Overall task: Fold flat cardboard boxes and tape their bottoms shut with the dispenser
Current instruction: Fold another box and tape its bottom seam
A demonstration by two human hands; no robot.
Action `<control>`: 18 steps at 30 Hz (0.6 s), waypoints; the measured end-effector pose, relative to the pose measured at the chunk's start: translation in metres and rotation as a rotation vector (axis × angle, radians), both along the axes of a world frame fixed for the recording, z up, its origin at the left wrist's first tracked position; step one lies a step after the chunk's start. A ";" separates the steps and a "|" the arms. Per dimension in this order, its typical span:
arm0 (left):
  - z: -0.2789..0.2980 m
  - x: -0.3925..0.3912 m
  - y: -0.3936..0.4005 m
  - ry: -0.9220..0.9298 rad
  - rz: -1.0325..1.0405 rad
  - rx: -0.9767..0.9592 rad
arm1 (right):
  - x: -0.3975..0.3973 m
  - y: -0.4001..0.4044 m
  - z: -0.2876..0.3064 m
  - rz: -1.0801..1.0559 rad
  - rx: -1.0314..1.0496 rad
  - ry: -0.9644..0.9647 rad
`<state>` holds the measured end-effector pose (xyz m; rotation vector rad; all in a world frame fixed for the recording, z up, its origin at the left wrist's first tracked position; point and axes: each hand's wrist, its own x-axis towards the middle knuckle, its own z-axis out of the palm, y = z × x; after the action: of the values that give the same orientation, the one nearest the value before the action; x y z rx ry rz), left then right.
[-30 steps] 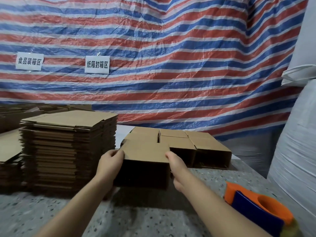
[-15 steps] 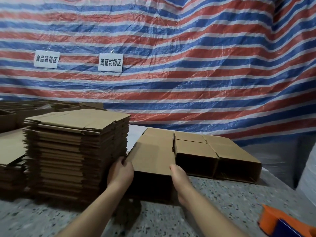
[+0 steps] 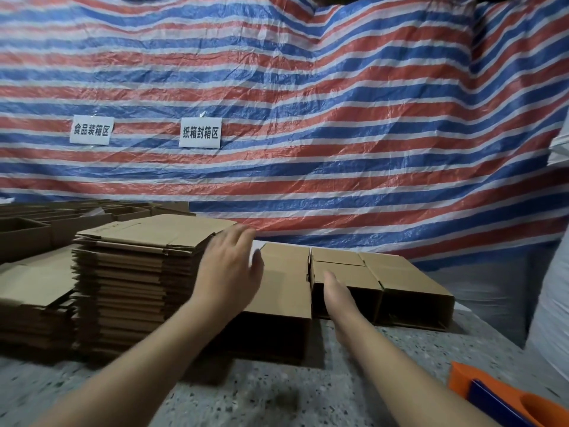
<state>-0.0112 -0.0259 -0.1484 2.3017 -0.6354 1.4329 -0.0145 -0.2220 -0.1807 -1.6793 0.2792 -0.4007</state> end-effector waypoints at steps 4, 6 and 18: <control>0.043 0.006 0.032 0.155 0.319 0.119 | -0.015 0.001 0.021 0.002 -0.056 -0.049; 0.054 0.013 0.048 0.316 0.459 0.157 | -0.023 0.001 0.026 0.019 -0.077 -0.052; 0.032 0.010 0.071 0.587 0.554 0.321 | -0.055 -0.006 0.031 0.093 -0.112 0.010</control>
<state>-0.0013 0.0449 -0.1164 3.1218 -0.0448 0.7744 -0.0690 -0.2284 -0.1494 -1.7976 0.1883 -0.3436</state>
